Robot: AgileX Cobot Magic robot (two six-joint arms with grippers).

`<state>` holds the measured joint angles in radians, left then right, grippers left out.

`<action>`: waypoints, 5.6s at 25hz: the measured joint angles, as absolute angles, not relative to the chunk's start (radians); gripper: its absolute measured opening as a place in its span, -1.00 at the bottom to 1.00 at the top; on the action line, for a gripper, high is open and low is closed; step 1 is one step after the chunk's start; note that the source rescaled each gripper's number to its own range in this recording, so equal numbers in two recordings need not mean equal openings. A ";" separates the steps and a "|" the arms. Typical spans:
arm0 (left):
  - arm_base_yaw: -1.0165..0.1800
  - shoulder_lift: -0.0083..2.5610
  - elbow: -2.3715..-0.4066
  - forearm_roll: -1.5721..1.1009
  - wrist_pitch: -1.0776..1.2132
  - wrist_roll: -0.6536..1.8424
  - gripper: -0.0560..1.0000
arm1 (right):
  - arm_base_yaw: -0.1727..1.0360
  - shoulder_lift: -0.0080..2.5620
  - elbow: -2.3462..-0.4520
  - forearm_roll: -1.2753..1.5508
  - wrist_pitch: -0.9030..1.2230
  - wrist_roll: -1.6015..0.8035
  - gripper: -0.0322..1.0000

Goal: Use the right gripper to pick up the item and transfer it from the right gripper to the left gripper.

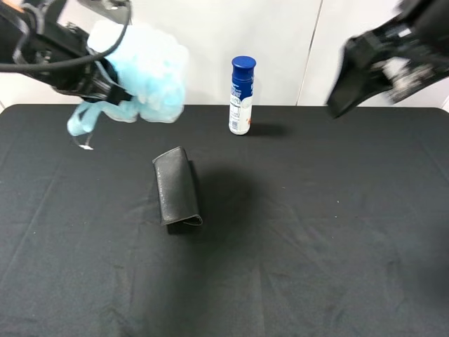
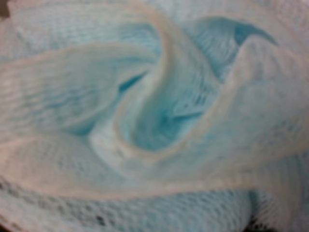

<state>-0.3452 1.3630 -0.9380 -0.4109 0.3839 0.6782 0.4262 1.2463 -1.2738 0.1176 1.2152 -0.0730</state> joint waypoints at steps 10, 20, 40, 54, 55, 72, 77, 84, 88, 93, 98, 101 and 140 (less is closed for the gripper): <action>-0.308 1.340 -0.938 -0.400 0.457 0.678 -0.86 | 0.426 0.762 -1.035 0.036 1.218 0.000 1.00; -0.308 1.340 -0.938 -0.400 0.475 0.678 -0.86 | 0.426 0.279 -0.717 0.012 1.159 0.033 1.00; -0.308 1.340 -0.938 -0.400 0.480 0.678 -0.86 | 0.426 0.082 -0.491 0.000 1.033 0.033 1.00; -0.306 1.340 -0.938 -0.208 0.537 0.418 -0.87 | 0.119 0.030 -0.491 0.000 1.026 0.033 1.00; -0.306 1.340 -0.938 -0.165 0.540 0.372 -0.87 | 0.098 0.013 -0.491 0.000 1.024 0.033 1.00; -0.267 1.616 -1.077 0.029 0.695 0.097 -0.89 | 0.063 -0.006 -0.491 0.000 1.023 0.033 1.00; -0.162 1.687 -1.132 0.028 0.702 0.090 -0.89 | 0.063 -0.006 -0.491 0.000 1.023 0.033 1.00; -0.086 1.754 -1.135 0.012 0.703 0.111 -0.89 | 0.063 -0.006 -0.491 0.000 1.023 0.033 1.00; -0.086 1.754 -1.135 0.000 0.678 0.132 -0.89 | 0.063 -0.006 -0.491 0.000 1.023 0.033 1.00; -0.086 1.754 -1.135 -0.005 0.642 0.135 -0.89 | 0.063 -0.006 -0.491 0.000 1.023 0.033 1.00; -0.086 1.754 -1.135 -0.010 0.623 0.136 -0.30 | 0.063 -0.006 -0.491 0.000 1.023 0.033 1.00; -0.086 1.754 -1.135 -0.012 0.619 0.136 0.64 | 0.063 -0.006 -0.491 0.000 1.023 0.033 1.00; -0.086 0.452 -0.737 -0.013 1.167 0.059 1.00 | 0.063 -0.006 -0.491 0.000 1.020 0.033 1.00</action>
